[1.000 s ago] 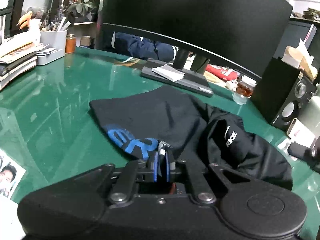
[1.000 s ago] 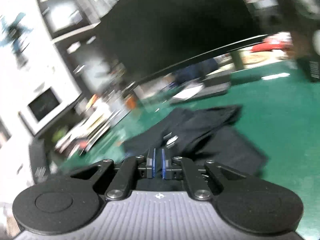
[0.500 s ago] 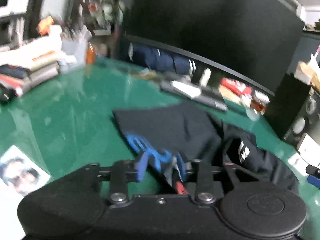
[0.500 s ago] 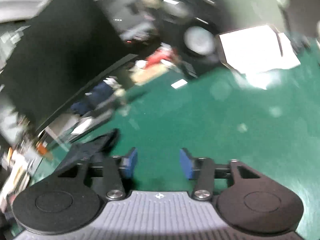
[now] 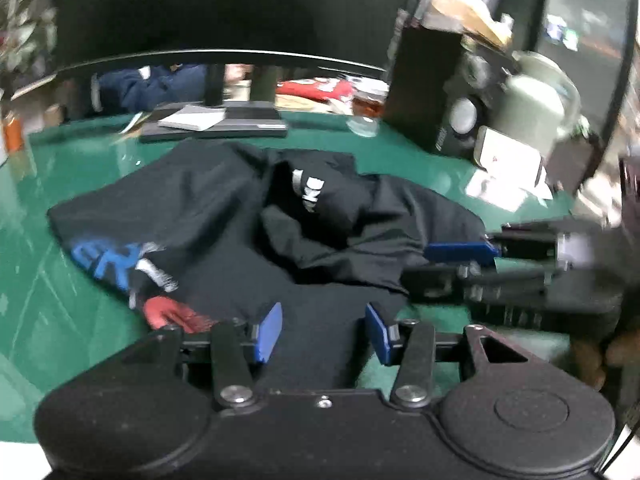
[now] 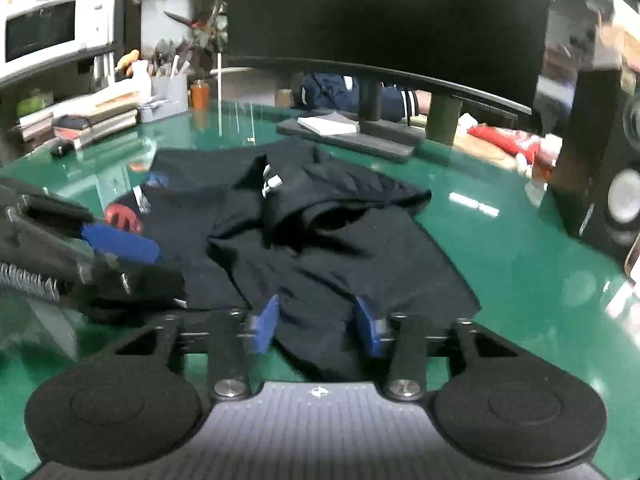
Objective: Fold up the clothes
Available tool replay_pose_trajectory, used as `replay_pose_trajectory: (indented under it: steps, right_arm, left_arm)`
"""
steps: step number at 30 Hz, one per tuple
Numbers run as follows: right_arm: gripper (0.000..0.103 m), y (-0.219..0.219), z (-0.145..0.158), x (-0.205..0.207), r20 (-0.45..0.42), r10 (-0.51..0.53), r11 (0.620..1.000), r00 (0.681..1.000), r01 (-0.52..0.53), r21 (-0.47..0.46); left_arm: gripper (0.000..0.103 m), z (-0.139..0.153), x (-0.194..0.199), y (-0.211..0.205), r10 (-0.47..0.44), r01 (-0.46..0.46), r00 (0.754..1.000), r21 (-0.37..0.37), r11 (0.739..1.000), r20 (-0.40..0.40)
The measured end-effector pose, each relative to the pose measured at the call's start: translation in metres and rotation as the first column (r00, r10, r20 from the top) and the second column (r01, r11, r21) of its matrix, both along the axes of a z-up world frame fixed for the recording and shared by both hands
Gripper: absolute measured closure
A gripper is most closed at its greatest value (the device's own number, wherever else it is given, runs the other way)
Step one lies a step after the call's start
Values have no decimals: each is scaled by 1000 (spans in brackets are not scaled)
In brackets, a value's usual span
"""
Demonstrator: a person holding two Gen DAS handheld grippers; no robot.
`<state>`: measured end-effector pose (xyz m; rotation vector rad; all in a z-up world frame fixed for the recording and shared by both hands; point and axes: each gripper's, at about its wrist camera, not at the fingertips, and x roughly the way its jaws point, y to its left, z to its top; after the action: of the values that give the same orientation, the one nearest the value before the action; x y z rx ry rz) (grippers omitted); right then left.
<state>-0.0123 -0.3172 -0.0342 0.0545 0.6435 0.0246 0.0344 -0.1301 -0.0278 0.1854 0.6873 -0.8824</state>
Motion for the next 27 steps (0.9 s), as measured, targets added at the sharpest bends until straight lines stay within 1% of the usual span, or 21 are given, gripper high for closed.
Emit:
replay_pose_trajectory:
  steps: [1,4,6,7,9,10,11,12,13,14,15,16,17,18,19,21,22,23,24,25,27]
  right_arm:
    - [100,-5,1,-1,-7,-4,999,1000,5,48]
    - [101,-19,1,-8,-15,-29,983,999,31,181]
    - [102,-30,1,-13,2,-89,964,996,85,254]
    - [102,-43,5,-16,19,-151,947,988,140,288]
    - [102,-67,12,-21,45,-286,910,957,257,326]
    - [102,-75,13,-23,47,-333,894,942,300,333]
    - [102,-89,14,-26,38,-433,857,901,398,327]
    - [101,-100,14,-28,27,-518,821,855,489,295]
    - [96,-103,14,-28,25,-551,807,834,525,269]
    - [96,-101,16,-27,32,-555,817,831,538,210]
    - [95,-90,20,-25,50,-492,860,869,477,180]
    - [87,-85,20,-23,56,-464,876,884,448,179]
    - [77,-69,23,-17,67,-378,914,923,360,186]
    - [56,-52,25,-9,79,-290,943,954,271,191]
    - [44,-43,26,-4,85,-249,955,965,230,190]
    - [43,-10,27,17,104,-115,984,988,99,150]
    - [39,-3,27,23,102,-86,988,991,72,134]
    - [35,10,24,36,88,-38,995,995,29,99]
    - [26,23,20,50,63,-9,998,998,5,67]
    - [22,30,18,58,45,-1,999,999,-1,49]
    - [24,40,12,69,27,7,1000,1000,-8,14]
  left_arm:
    - [57,0,0,0,-8,8,1000,5,1000,4]
    - [57,0,1,4,-26,26,1000,16,1000,7]
    - [57,1,4,9,-26,27,1000,14,1000,-9]
    - [57,1,6,13,-23,23,1000,18,1000,-15]
    - [57,2,7,17,-14,14,1000,27,1000,-8]
    - [57,2,8,19,-9,10,1000,31,999,-5]
    - [57,1,7,20,-5,5,1000,35,999,-3]
    - [57,1,7,20,-1,1,1000,38,999,-3]
    - [57,2,7,20,1,-1,1000,41,999,-3]
    - [57,2,7,20,1,-1,1000,44,999,-3]
    - [57,2,7,19,0,0,1000,48,999,-1]
    - [57,2,7,19,0,0,1000,51,999,2]
    - [57,2,6,19,-1,1,1000,52,999,4]
    - [57,2,6,19,-1,1,1000,52,999,5]
    - [57,2,6,19,-1,1,1000,50,999,5]
    - [57,2,4,21,1,-1,1000,43,999,6]
    - [57,2,4,22,2,-2,1000,41,999,6]
    - [57,1,4,23,2,-2,1000,39,999,7]
    - [57,1,5,24,1,-1,1000,38,999,9]
    - [57,1,5,25,0,0,1000,38,999,10]
    - [57,1,6,26,-3,3,1000,37,999,10]
